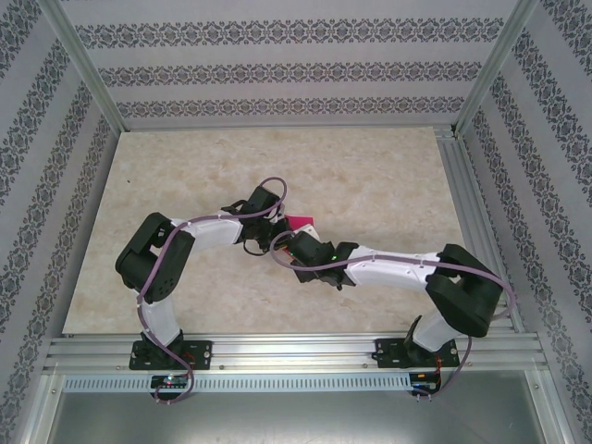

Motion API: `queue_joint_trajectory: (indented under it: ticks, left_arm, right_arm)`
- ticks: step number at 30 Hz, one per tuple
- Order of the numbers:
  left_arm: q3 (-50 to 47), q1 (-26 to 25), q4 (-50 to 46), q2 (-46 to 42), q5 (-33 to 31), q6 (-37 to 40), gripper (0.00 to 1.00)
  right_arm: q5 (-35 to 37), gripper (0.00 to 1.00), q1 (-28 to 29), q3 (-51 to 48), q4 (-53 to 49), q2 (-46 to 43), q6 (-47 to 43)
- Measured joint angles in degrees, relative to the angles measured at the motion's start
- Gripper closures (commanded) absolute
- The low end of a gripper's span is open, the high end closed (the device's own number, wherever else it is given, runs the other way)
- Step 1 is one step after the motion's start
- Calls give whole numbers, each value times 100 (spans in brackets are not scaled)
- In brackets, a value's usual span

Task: Fold a paper plane with a square sheet of paper (fold left side to right side)
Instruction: Fourth fold the wing at the center of the table.

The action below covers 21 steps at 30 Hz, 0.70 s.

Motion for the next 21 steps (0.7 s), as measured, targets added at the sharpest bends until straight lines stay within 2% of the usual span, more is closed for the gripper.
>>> queue_joint_trajectory:
  ticks: [7, 15, 21]
  left_arm:
    - [39, 31, -136, 0, -140, 0, 88]
    - [70, 44, -247, 0, -282, 0, 88]
    - [120, 37, -247, 0, -192, -2, 88]
  right_arm:
    - [258, 40, 111, 354, -83, 579, -98]
    - [372, 50, 111, 457, -243, 796, -103]
    - [391, 53, 111, 459, -260, 848, -140]
